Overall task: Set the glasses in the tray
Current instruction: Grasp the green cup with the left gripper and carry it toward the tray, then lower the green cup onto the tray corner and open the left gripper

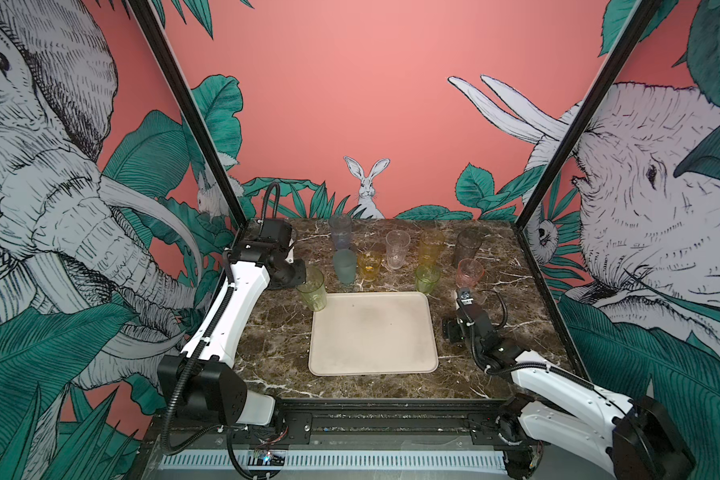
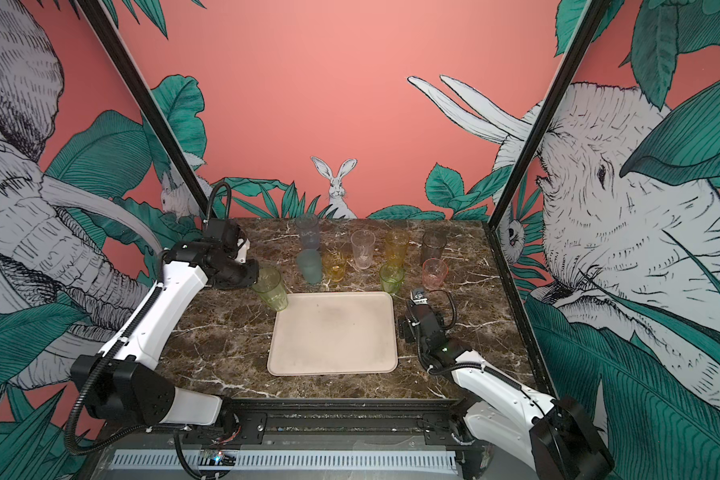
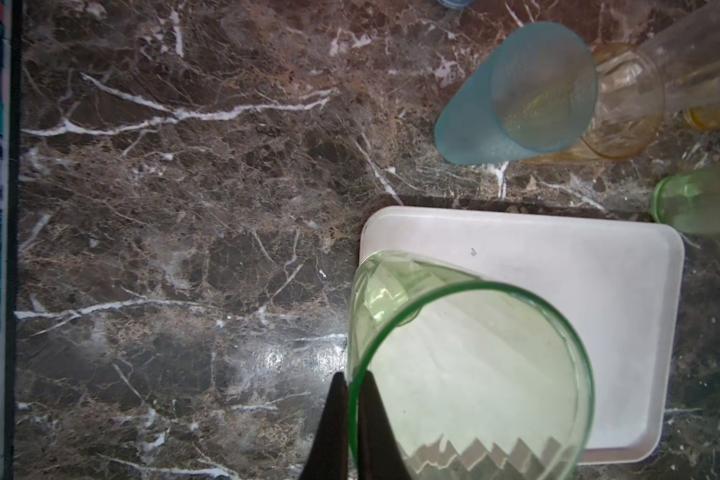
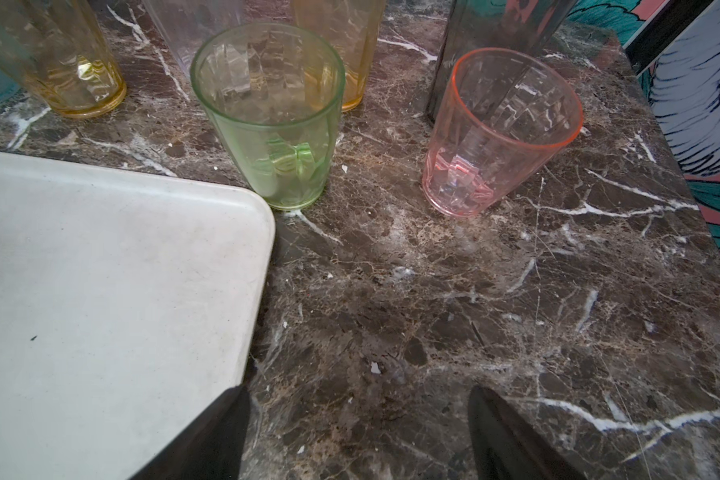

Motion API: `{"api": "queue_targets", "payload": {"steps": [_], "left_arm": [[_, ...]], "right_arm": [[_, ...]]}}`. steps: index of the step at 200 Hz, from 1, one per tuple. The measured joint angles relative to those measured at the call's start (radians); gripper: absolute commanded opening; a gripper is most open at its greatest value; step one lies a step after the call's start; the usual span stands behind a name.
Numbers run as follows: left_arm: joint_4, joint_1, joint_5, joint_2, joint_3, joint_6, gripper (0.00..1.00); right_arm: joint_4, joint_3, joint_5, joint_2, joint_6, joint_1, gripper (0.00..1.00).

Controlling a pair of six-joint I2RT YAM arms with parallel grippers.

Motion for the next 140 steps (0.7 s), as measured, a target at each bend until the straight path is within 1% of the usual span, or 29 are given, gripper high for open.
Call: {"api": "queue_targets", "payload": {"steps": [58, 140], "left_arm": [[0.057, -0.022, 0.048, -0.006, -0.092, -0.014, 0.0], [0.116, -0.057, 0.026, 0.027, -0.1, -0.023, 0.0]], "right_arm": [[0.002, 0.0, 0.0, 0.002, 0.0, 0.0, 0.85], [0.005, 0.0, 0.0, 0.002, 0.0, 0.0, 0.85]]}}
